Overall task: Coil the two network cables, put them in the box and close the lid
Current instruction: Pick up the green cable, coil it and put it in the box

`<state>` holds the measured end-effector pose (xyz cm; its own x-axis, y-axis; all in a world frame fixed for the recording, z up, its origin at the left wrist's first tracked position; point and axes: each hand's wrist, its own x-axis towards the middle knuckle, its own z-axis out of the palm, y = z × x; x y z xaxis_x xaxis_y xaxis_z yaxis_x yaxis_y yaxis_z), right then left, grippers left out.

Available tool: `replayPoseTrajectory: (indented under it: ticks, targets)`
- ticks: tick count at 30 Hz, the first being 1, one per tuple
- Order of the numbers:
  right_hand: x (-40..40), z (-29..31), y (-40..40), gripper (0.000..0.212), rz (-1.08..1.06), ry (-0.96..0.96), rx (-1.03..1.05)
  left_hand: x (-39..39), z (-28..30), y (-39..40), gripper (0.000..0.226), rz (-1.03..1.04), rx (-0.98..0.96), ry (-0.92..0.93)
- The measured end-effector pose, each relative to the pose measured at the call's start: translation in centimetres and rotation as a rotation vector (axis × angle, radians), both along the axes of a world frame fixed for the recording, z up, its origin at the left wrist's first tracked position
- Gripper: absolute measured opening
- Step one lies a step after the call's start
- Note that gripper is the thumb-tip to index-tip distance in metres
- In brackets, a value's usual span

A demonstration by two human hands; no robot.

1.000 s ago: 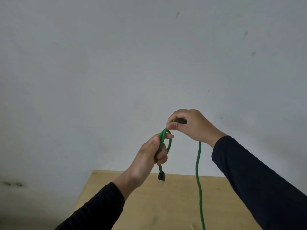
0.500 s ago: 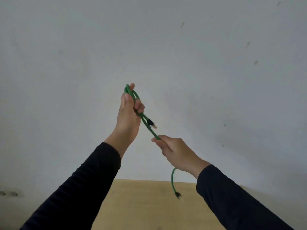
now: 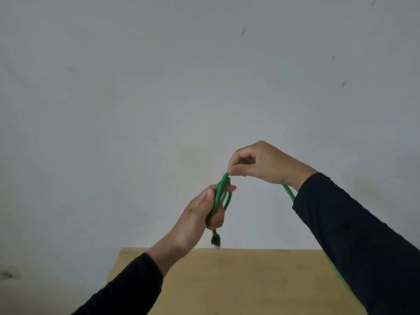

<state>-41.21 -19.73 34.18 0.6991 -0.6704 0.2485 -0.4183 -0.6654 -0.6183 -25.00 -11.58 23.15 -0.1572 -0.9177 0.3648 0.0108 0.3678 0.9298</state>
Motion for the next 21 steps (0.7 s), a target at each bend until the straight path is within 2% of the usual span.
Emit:
replayPoseTrajectory:
  ticks: [4,7,9,12,14,17,19,21]
  targets:
    - [0.3,-1.5,-0.4,0.020,-0.018,-0.266,0.126,0.0,2.2,0.5,0.050,-0.172,0.126,0.326]
    - [1.1,-4.1,-0.5,0.031,-0.117,-0.454,0.246,0.4,4.2,0.6,0.054,-0.171,0.109,0.549]
    - [1.9,-6.3,0.0,0.034,-0.175,-0.441,0.285,0.7,5.4,0.3,0.055,-0.122,0.048,0.656]
    - [3.3,-9.2,1.9,0.027,-0.163,-0.321,0.229,1.7,6.6,-0.9,0.051,0.037,-0.047,0.739]
    - [4.2,-10.1,3.6,0.026,-0.121,-0.244,0.213,2.7,6.4,-1.8,0.047,0.228,-0.082,0.638]
    - [5.1,-9.9,5.9,0.025,-0.040,-0.143,0.158,4.2,4.6,-2.6,0.044,0.513,-0.119,0.262]
    - [5.1,-8.9,6.7,0.028,-0.017,-0.160,0.145,4.7,2.9,-2.5,0.046,0.600,-0.147,-0.003]
    - [4.8,-7.9,6.8,0.027,-0.002,-0.224,0.206,4.7,1.5,-2.1,0.047,0.589,-0.143,-0.104]
